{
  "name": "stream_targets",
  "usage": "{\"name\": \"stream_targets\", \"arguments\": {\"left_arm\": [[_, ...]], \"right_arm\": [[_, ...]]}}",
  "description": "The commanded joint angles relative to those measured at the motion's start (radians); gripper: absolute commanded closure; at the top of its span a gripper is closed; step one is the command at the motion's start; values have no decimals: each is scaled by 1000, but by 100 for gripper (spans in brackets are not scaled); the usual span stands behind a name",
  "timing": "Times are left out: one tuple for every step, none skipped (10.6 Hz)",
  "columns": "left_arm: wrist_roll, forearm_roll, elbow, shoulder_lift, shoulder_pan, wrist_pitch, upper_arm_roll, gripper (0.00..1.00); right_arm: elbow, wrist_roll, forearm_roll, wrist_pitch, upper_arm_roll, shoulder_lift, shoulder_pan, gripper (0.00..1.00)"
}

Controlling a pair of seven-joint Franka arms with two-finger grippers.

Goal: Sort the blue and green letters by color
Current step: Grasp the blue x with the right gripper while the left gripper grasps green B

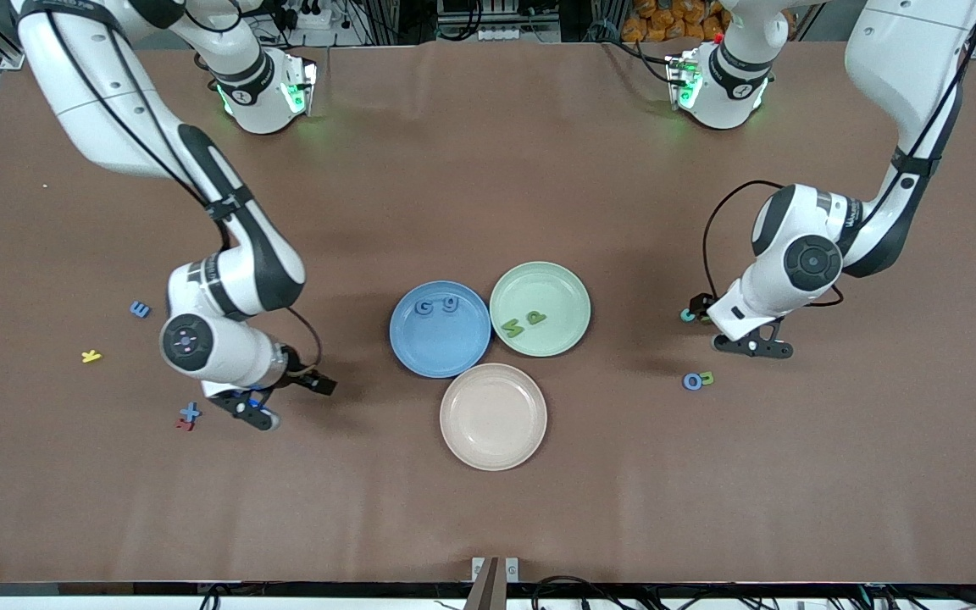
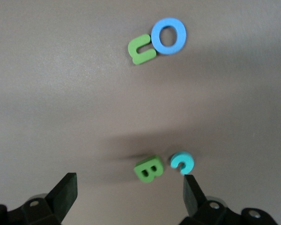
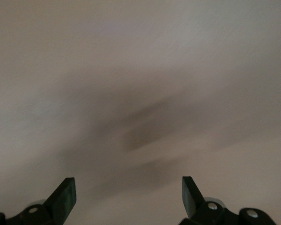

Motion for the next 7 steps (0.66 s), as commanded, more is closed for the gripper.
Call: {"name": "stream_targets", "arguments": {"left_arm": [[200, 16, -102, -88, 37, 14, -31, 0], [276, 16, -122, -108, 37, 23, -34, 0], [383, 16, -128, -111, 39, 28, -37, 0], [471, 16, -151, -111, 48, 73, -37, 0], [583, 16, -185, -107, 72, 165, -37, 0], [684, 16, -202, -90, 85, 240, -39, 0], [732, 16, -205, -73, 85, 265, -39, 7]], "right_arm": [[-43, -231, -73, -12, 9, -39, -132, 0], [-44, -311, -88, -3, 9, -38, -193, 0], [-43, -356, -88, 23, 9, -31, -252, 0], [-43, -375, -90, 78, 9, -24, -298, 0], [-41, -413, -93, 112, 9, -5, -321, 0], [-43, -427, -92, 150, 9, 19, -333, 0], [-43, -428, -93, 169, 9, 28, -334, 0]]}}
